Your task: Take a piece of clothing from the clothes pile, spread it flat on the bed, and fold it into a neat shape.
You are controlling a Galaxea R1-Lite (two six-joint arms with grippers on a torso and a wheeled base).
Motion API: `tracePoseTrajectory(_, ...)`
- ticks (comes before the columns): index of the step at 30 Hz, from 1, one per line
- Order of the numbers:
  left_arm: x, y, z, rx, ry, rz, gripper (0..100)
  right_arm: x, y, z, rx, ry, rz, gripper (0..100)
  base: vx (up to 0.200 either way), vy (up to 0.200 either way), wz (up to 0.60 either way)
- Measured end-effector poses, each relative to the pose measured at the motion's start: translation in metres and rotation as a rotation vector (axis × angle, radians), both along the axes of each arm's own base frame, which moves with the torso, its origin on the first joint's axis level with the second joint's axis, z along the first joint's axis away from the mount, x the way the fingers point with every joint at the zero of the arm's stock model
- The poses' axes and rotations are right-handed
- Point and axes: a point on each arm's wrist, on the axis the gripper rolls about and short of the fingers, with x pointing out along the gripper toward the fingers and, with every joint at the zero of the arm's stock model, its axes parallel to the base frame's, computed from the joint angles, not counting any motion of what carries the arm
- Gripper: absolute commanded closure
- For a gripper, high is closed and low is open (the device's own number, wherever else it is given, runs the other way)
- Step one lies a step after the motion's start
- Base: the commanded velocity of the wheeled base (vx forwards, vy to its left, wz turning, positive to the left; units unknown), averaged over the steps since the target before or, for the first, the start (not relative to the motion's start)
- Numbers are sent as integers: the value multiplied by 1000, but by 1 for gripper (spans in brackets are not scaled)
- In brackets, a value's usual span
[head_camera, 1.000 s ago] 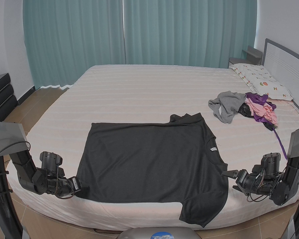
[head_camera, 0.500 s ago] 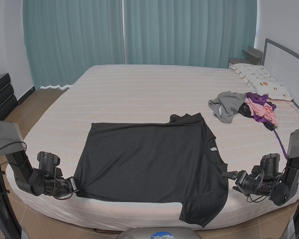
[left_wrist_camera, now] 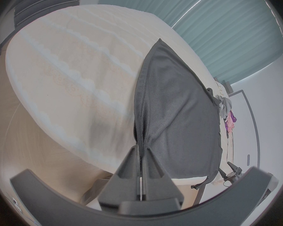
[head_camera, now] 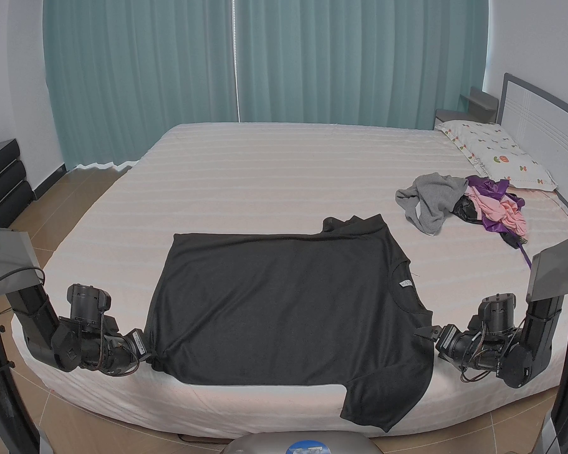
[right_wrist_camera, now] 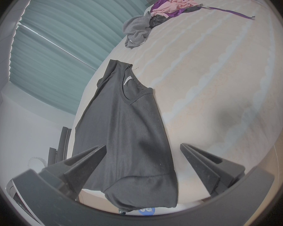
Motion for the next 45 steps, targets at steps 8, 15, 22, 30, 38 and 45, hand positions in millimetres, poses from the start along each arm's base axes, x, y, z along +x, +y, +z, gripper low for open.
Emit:
tracePoseTrajectory(8,-2,1,-1,-9,8,3,100,12,2,-15,-37,39,13,100,0,0,0)
tracePoseTrajectory(15,-2,1,-1,-10,8,5,100,26,1,-18,-87,18,-11,100,0,0,0)
tracePoseTrajectory(22,-2,1,-1,-10,9,5,100,45,1,-13,-93,-40,-34,100,0,0,0)
tracePoseTrajectory(30,-2,2,-1,-16,11,6,100,73,3,-1,-97,-101,-54,100,0,0,0)
tracePoseTrajectory(38,-2,2,-1,-17,11,7,100,79,6,-1,-112,-111,-31,0,0,0,0)
tracePoseTrajectory(45,-2,2,-1,-17,11,7,100,71,-4,3,-126,-103,-13,0,0,0,0)
